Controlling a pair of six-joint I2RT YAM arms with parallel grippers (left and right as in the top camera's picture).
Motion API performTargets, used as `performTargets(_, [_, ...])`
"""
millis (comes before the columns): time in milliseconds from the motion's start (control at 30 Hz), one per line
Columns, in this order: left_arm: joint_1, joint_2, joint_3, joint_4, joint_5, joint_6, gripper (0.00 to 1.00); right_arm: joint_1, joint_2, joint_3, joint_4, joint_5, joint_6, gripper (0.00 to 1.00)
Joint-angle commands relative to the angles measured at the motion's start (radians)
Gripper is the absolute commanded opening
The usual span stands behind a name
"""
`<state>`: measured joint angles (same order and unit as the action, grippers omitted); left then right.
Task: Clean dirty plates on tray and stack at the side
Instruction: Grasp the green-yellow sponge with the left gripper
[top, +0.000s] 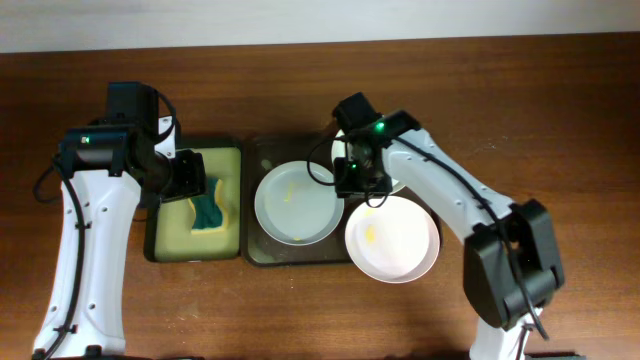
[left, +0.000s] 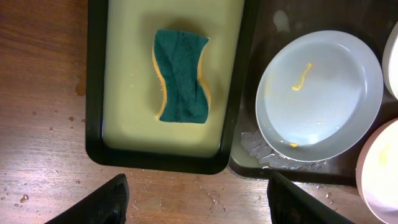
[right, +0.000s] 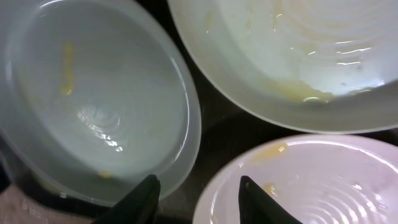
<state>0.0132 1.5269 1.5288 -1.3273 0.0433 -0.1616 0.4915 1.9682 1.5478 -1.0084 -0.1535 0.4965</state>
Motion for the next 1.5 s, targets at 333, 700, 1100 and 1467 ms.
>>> performTargets(333, [-0.004, 0.003, 0.009, -0.020, -0.014, -0.006, 0.57, 0.040, 0.114, -0.038, 0.087, 0.023, 0.108, 0.24])
performTargets(700, [-0.004, 0.003, -0.076, 0.013, -0.114, -0.073, 0.57, 0.040, 0.114, -0.080, 0.188, 0.023, 0.111, 0.04])
performTargets(1100, [-0.004, 0.125, -0.391, 0.500, -0.032, -0.023, 0.60, 0.039, 0.114, -0.080, 0.198, 0.024, 0.111, 0.04])
performTargets(1467, [-0.004, 0.292, -0.413, 0.554, -0.032, -0.023, 0.55, 0.039, 0.114, -0.080, 0.198, 0.024, 0.111, 0.04])
